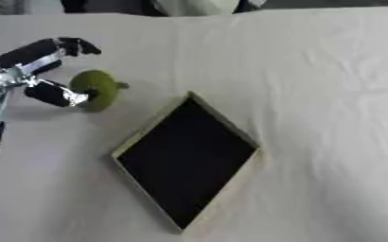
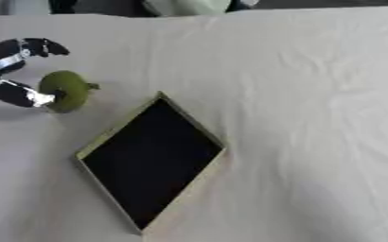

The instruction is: Pick up objects on the table and place them in the box.

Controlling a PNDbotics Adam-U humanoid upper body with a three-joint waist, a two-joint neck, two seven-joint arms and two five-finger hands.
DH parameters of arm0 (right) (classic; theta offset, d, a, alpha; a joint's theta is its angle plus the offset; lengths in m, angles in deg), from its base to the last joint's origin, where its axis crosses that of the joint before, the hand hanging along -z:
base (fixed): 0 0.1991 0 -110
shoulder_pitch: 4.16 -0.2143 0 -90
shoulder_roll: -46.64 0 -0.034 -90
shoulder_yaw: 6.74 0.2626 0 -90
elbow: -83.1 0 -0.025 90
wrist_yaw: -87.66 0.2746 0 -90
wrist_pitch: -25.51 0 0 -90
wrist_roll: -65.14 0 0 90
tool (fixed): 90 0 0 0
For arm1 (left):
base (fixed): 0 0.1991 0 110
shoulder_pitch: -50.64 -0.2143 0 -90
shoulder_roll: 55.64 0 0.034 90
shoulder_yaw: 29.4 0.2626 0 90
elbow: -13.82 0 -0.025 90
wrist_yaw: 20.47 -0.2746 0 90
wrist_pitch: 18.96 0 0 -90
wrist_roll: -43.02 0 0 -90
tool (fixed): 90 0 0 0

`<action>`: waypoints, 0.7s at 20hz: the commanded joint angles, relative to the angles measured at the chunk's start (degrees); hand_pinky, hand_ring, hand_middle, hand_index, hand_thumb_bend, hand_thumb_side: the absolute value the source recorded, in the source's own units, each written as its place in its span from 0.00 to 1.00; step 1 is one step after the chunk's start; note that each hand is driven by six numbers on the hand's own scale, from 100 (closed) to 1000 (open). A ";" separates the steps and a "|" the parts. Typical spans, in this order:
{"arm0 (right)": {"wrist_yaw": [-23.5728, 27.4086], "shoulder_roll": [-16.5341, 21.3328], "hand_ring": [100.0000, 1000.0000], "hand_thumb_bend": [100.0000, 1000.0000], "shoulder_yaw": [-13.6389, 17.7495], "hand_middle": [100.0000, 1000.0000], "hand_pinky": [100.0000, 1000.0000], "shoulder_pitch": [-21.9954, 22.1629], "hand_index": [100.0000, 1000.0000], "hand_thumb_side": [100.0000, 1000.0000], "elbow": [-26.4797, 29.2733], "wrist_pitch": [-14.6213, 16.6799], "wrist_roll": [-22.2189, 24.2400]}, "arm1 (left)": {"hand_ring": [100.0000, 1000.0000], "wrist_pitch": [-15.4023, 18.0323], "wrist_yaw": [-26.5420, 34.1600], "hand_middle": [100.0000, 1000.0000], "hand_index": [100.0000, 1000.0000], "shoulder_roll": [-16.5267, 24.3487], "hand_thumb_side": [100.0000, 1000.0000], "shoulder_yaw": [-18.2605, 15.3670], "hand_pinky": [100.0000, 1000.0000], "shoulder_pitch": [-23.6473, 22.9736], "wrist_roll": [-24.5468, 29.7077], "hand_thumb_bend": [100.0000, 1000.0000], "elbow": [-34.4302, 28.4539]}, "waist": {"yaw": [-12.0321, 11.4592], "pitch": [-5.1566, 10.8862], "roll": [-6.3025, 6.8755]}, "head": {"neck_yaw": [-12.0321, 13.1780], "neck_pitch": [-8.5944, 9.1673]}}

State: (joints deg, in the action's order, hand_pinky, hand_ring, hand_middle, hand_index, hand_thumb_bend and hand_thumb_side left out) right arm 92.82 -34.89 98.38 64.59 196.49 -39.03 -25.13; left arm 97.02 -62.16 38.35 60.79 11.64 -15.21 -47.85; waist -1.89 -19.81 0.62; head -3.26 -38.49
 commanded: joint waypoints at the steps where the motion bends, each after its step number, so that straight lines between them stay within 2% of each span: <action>1: 0.36 1.03 0.80 0.00 0.23 0.40 0.83 -0.74 0.65 0.22 1.20 0.13 0.14 | 0.88 0.04 -0.35 0.84 0.91 0.50 0.26 -0.77 0.87 1.19 1.40 0.29 0.52 | 0.10 1.00 -0.04 | 0.16 0.81; 6: 0.45 0.94 0.80 0.00 0.24 0.40 0.83 -0.72 0.65 0.23 1.20 0.15 0.12 | 0.88 -0.12 -2.09 0.83 0.91 0.26 0.23 -1.03 0.87 1.33 1.17 0.32 1.40 | 0.20 0.96 -0.07 | 0.23 0.99; 8: 0.49 0.89 0.80 0.00 0.24 0.40 0.83 -0.74 0.65 0.23 1.20 0.15 0.14 | 0.87 -0.39 -3.61 0.81 0.91 0.11 0.22 -1.14 0.85 1.31 0.13 0.29 2.38 | 0.27 0.95 -0.10 | 0.32 1.06; 11: 0.52 0.80 0.80 0.00 0.26 0.40 0.83 -0.68 0.65 0.23 1.20 0.17 0.17 | 0.78 -0.83 -5.73 0.71 0.86 -0.45 0.16 -1.52 0.76 1.33 -2.09 0.20 3.59 | 0.39 0.89 -0.19 | 0.43 1.15; 14: 0.52 0.73 0.80 0.00 0.33 0.40 0.83 -0.59 0.65 0.24 1.20 0.17 0.16 | 0.70 -0.22 -5.82 0.60 0.78 -0.96 0.07 -1.27 0.67 1.11 -4.29 0.07 4.03 | 0.48 0.81 -0.18 | 0.46 1.07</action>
State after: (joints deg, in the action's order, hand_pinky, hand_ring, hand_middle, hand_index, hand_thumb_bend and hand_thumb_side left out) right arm 92.88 -34.97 98.38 64.47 196.49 -39.01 -25.10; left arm 96.71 -67.40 36.71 59.79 11.85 -18.56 -43.78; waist -1.48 -19.93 0.57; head -2.99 -38.14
